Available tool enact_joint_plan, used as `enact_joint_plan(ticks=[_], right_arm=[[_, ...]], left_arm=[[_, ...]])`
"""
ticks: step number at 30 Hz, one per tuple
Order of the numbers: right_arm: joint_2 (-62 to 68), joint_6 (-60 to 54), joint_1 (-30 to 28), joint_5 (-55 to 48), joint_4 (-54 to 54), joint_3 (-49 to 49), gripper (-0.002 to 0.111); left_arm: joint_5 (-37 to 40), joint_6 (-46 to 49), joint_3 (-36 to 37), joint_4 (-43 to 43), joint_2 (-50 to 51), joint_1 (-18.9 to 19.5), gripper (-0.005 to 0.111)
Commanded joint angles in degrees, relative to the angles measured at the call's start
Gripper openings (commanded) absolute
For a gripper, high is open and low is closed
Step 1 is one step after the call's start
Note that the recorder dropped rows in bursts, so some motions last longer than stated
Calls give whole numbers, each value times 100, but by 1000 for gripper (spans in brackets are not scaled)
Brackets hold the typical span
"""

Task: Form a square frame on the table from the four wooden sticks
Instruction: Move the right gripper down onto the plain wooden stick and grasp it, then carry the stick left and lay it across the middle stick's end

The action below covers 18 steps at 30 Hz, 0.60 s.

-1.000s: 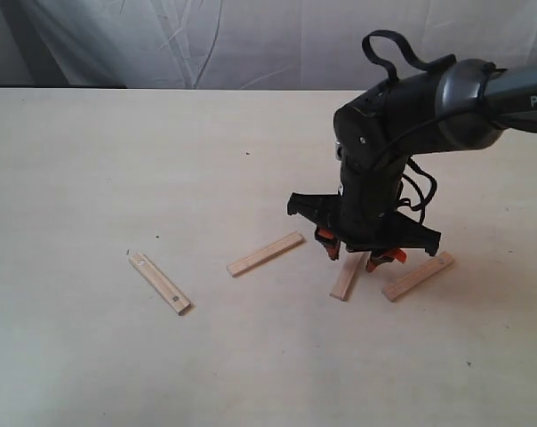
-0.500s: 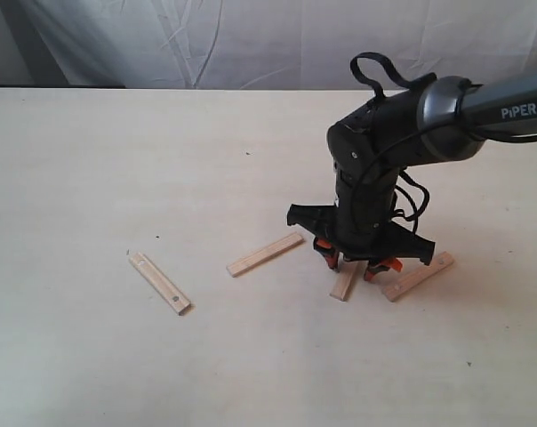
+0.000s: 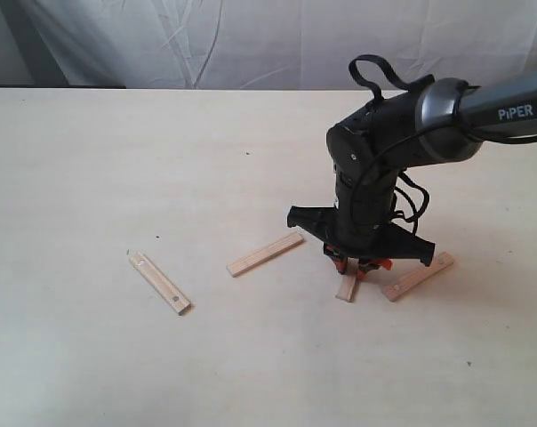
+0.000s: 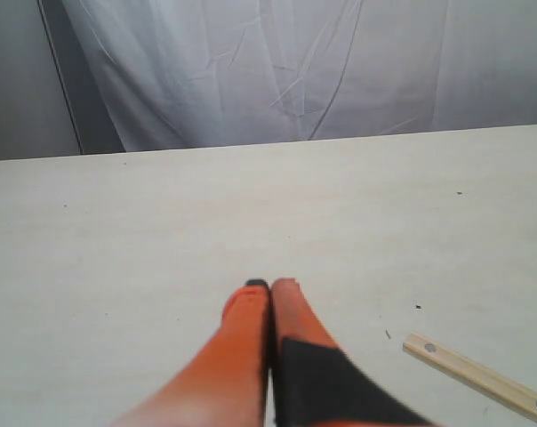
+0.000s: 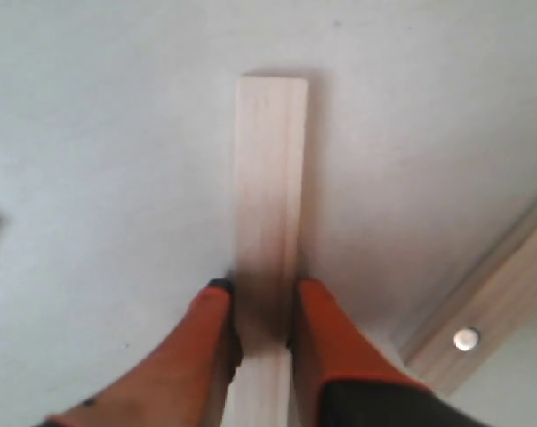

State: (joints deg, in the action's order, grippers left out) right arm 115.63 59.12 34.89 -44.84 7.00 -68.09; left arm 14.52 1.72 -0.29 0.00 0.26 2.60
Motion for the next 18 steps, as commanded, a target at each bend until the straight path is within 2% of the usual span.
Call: enact_joint_plan(ticks=[1, 3, 9, 13, 18], right_arm=[[-5, -52, 5, -27, 89, -24, 4], [-20, -112, 5, -27, 89, -24, -1], [-368, -916, 5, 8, 267, -24, -1], [-722, -1848, 67, 64, 344, -24, -1], [-921, -3258, 536, 64, 282, -24, -1]], left_arm=[[-59, -27, 29, 0, -26, 16, 0], [-59, -27, 29, 0, -26, 16, 0], [-69, -27, 29, 0, -26, 16, 0], [-69, -27, 29, 0, -26, 16, 0], [-69, -27, 29, 0, -26, 16, 0]])
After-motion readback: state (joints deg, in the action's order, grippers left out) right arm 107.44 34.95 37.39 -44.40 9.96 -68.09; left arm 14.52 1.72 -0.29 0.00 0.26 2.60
